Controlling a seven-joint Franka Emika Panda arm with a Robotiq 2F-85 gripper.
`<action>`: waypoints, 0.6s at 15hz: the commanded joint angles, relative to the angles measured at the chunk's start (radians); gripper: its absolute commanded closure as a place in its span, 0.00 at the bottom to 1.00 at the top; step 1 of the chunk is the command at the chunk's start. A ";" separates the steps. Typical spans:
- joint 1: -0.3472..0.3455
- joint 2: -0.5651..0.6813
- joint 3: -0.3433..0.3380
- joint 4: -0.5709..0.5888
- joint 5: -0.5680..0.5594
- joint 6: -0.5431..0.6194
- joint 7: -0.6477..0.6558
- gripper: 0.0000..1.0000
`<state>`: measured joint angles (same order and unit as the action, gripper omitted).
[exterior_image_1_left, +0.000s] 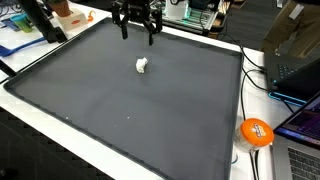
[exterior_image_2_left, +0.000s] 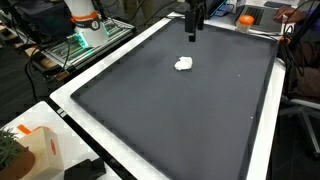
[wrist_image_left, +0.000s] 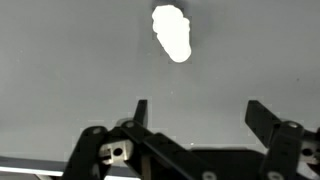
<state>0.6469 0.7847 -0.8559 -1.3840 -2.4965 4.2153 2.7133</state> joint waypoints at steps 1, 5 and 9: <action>0.096 0.074 -0.126 0.035 0.009 0.024 0.036 0.00; 0.166 0.129 -0.203 0.056 0.016 0.025 0.036 0.00; 0.220 0.169 -0.242 0.063 0.015 0.025 0.036 0.00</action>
<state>0.8245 0.8975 -1.0472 -1.3455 -2.4930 4.2152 2.7134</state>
